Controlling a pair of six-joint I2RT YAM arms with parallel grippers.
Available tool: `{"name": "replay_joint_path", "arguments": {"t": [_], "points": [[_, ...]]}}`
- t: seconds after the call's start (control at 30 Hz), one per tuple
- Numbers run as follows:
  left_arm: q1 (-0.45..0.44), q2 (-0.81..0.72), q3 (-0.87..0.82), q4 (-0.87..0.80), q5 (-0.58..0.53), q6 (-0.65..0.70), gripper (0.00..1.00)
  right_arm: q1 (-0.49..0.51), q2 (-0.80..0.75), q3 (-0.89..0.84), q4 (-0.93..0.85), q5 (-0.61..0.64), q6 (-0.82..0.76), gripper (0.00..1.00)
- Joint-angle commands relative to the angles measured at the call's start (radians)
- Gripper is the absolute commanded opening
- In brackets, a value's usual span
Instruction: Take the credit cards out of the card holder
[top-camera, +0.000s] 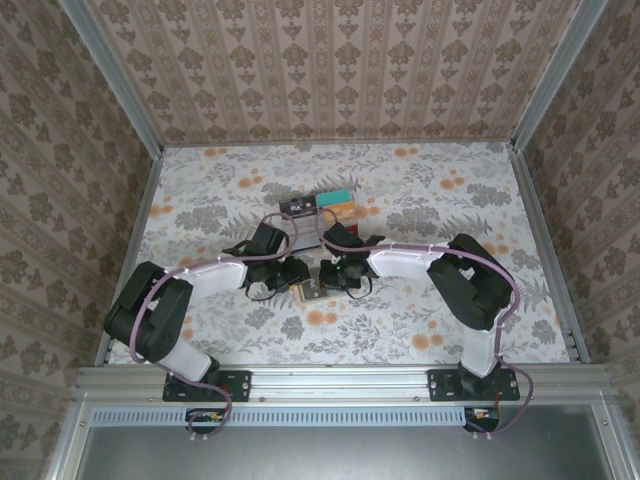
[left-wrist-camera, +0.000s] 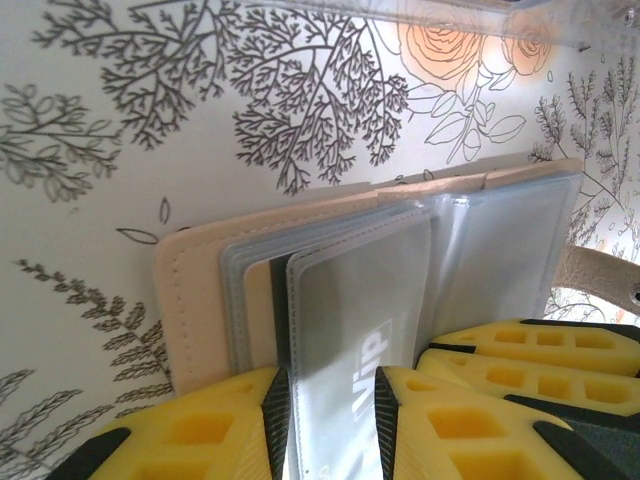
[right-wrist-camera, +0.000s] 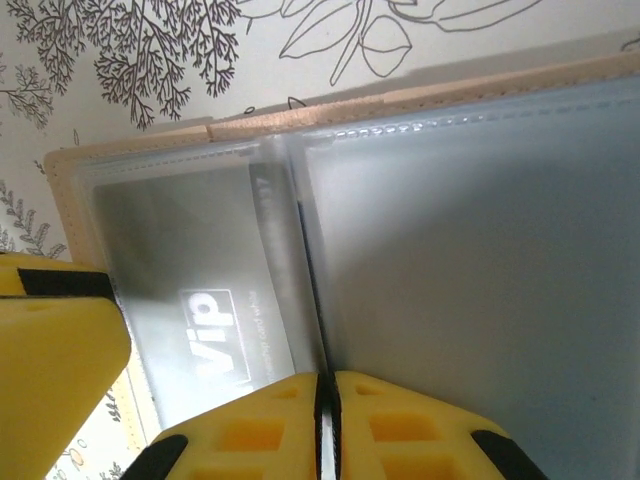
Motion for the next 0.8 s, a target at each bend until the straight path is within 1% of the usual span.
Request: {"name": "replay_joint_path", "arguments": {"t": [0.0,0.27,0.33,0.43,0.5,0.57,0.67,0.77], "points": [[-0.021,0.042,0.022,-0.042,0.003,-0.007,0.32,0.0,0.02,-0.048,-0.011,-0.035,0.022,0.14],[-0.026,0.024,0.04,-0.035,0.018,0.017,0.32,-0.014,0.013,-0.069,0.016,-0.059,0.019,0.14],[-0.026,0.017,0.041,-0.042,0.011,0.022,0.28,-0.019,0.004,-0.072,0.024,-0.062,0.017,0.15],[-0.023,0.01,0.042,-0.06,-0.002,0.034,0.19,-0.028,-0.02,-0.072,0.036,-0.065,0.011,0.17],[-0.02,0.006,0.042,-0.076,-0.011,0.042,0.13,-0.032,-0.047,-0.07,0.053,-0.068,0.005,0.2],[-0.012,-0.002,0.044,-0.097,-0.022,0.055,0.1,-0.038,-0.079,-0.067,0.069,-0.07,0.002,0.23],[0.001,-0.025,0.046,-0.12,-0.028,0.072,0.08,-0.045,-0.136,-0.073,0.106,-0.077,0.002,0.31],[0.009,-0.044,0.042,-0.092,0.006,0.076,0.09,-0.059,-0.193,-0.099,0.172,-0.113,0.02,0.39]]}}
